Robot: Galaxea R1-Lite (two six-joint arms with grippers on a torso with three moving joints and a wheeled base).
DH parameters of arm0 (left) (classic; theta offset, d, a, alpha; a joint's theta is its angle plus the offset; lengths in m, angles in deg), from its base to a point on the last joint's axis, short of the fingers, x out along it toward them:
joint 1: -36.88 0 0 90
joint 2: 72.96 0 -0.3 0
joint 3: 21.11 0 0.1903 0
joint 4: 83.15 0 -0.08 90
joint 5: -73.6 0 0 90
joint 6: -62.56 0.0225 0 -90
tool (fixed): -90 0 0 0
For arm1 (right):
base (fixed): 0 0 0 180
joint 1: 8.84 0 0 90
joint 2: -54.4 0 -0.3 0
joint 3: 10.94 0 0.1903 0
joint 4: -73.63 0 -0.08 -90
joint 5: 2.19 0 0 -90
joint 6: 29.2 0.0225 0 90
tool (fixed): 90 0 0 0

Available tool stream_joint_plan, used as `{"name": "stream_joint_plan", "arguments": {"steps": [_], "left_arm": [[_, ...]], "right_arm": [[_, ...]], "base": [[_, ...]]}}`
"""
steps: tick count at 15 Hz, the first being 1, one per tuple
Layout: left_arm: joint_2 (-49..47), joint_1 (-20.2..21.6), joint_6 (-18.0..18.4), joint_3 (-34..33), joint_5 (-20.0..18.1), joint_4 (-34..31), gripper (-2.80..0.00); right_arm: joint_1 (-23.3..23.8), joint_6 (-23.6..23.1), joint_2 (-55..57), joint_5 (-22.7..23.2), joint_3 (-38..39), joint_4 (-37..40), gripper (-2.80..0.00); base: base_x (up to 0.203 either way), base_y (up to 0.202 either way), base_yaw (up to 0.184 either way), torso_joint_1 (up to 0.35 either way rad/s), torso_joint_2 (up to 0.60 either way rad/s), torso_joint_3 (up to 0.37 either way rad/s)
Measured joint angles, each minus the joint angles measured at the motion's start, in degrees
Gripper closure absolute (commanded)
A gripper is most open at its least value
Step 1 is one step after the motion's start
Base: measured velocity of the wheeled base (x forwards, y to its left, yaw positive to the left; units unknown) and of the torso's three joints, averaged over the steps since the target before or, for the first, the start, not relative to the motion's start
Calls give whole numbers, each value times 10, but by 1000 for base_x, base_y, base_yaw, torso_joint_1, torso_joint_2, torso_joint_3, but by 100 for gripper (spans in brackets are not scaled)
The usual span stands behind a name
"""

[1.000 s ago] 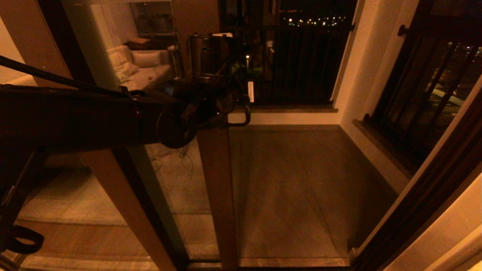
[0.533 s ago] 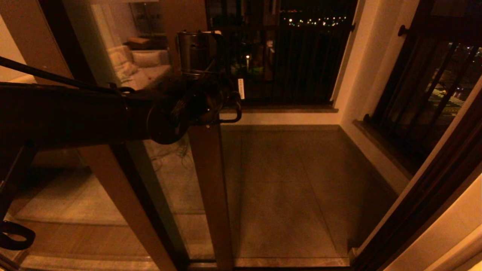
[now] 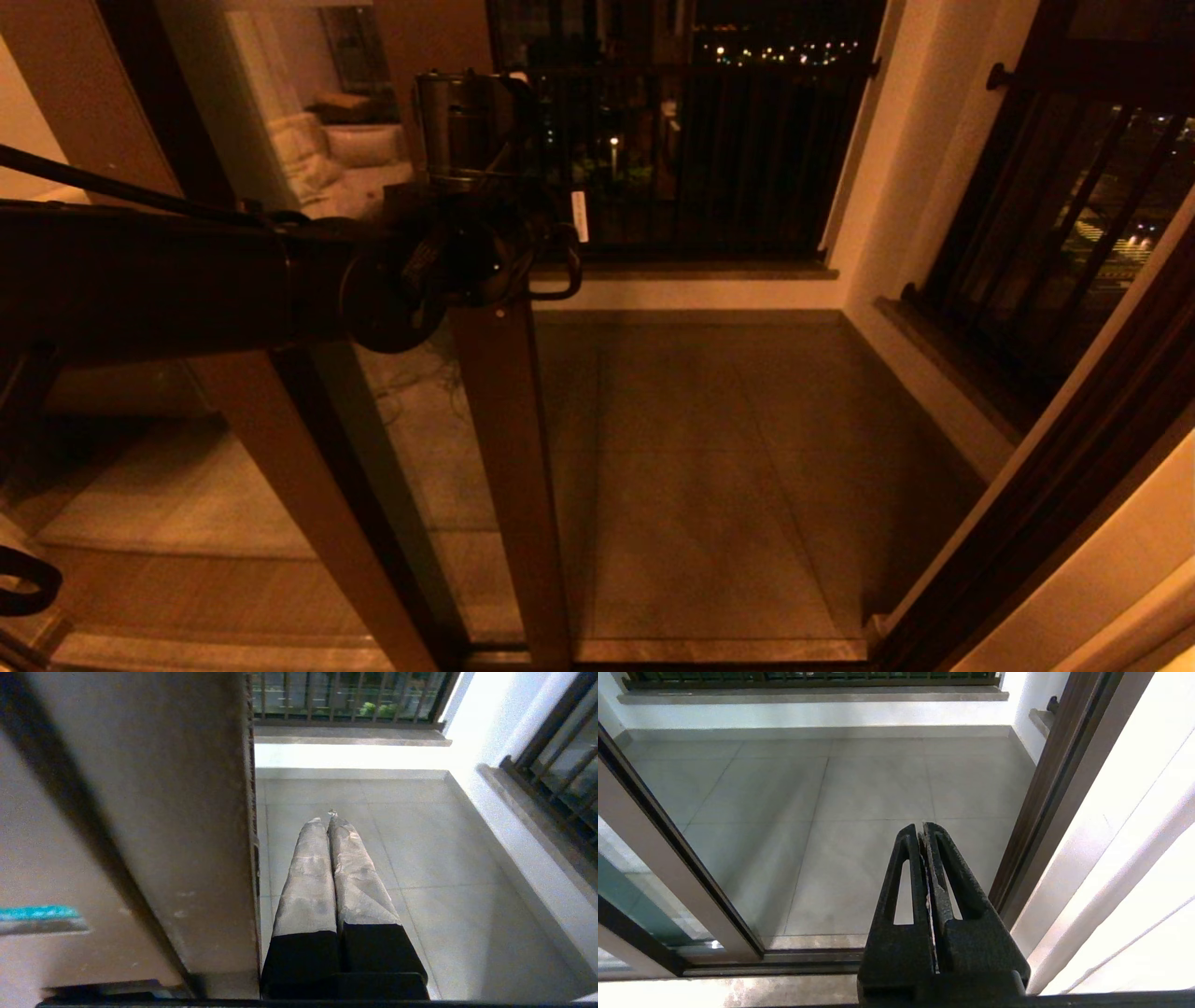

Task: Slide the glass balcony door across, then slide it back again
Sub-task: Open the slid door

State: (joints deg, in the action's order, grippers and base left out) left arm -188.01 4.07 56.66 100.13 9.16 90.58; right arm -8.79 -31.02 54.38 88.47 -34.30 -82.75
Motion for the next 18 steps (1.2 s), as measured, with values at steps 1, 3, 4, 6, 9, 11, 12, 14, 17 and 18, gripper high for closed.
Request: {"name": "stream_joint_plan", "arguments": {"steps": [1,3,4,6,9,11,12,14,17,18], "left_arm": [[3,3,0,-4,-2,0,0],[9,8,0,-16,-5,2,0],[12,10,0,-23,-5,1,0],[16,14,-1,-32,-5,0,0],[22,18,-2,-41,-2,1,0],[30,18,-2,-55,-3,1,0],[33,19,-2,-59,-3,1,0],[36,19,-2,-63,-1,0,0],[39,20,-2,-64,0,0,0],[39,21,-2,-64,0,0,0]], "right_arm": [[0,0,0,0,0,0,0],[0,0,0,0,0,0,0],[0,0,0,0,0,0,0],[0,0,0,0,0,0,0],[0,0,0,0,0,0,0],[0,0,0,0,0,0,0],[0,0,0,0,0,0,0],[0,0,0,0,0,0,0],[0,0,0,0,0,0,0],[0,0,0,0,0,0,0]], "base": [[0,0,0,0,0,0],[0,0,0,0,0,0],[0,0,0,0,0,0],[0,0,0,0,0,0],[0,0,0,0,0,0],[0,0,0,0,0,0],[0,0,0,0,0,0],[0,0,0,0,0,0],[0,0,0,0,0,0],[0,0,0,0,0,0]]}}
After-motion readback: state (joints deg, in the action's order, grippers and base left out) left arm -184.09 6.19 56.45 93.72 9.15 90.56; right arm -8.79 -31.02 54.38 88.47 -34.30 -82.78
